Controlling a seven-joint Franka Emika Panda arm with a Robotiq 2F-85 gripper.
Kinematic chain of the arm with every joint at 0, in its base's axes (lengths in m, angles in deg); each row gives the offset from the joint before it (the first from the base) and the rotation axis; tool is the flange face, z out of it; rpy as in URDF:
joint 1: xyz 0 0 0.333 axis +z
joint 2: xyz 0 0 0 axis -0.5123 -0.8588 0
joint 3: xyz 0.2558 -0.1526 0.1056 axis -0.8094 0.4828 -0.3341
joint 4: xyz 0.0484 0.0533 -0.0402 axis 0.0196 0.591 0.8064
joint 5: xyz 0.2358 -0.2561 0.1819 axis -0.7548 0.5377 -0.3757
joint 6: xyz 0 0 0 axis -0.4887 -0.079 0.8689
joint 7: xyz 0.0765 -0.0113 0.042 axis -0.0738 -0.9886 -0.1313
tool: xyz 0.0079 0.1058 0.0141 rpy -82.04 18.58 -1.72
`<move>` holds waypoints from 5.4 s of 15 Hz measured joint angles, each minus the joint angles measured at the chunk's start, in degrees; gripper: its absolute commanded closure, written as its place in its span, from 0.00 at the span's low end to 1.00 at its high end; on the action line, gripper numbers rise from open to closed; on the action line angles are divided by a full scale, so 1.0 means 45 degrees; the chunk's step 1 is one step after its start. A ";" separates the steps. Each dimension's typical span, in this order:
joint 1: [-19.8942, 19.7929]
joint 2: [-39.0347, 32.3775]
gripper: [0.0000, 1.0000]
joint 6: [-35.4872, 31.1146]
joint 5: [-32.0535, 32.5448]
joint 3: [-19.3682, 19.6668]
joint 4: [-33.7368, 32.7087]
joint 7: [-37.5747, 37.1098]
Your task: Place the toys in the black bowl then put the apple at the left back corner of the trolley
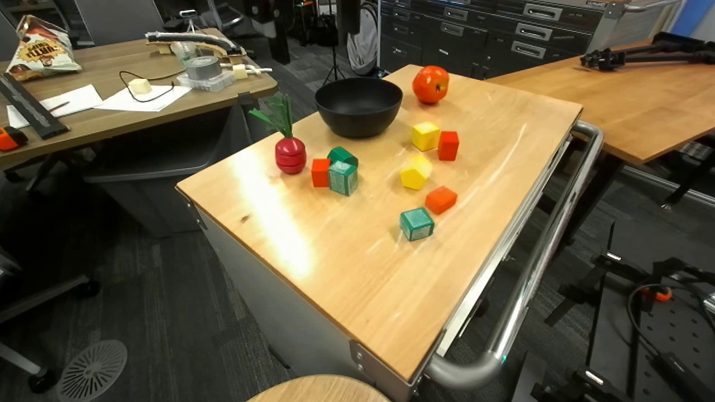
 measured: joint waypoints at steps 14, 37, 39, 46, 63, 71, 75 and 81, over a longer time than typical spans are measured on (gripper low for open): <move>0.0937 -0.6667 0.51 0.1800 0.0336 0.1884 -0.6630 -0.0105; -0.1506 -0.4705 0.99 0.3587 -0.2896 0.3145 -0.8560 -0.0776; -0.1709 -0.4641 0.99 0.3772 -0.3350 0.3127 -0.8243 -0.0775; -0.1403 -0.5704 0.99 0.3438 -0.3698 0.3228 -0.7250 -0.2606; 0.0358 -0.4460 0.00 0.3400 -0.2499 0.2712 -0.6567 -0.2134; 0.0465 -0.4301 0.00 0.3100 -0.3097 0.1973 -0.5983 0.0006; 0.0467 -0.5024 0.00 0.3946 -0.2276 0.2061 -0.5929 0.1142; 0.0420 -0.6352 0.00 0.4006 -0.2321 0.2292 -0.5919 0.1409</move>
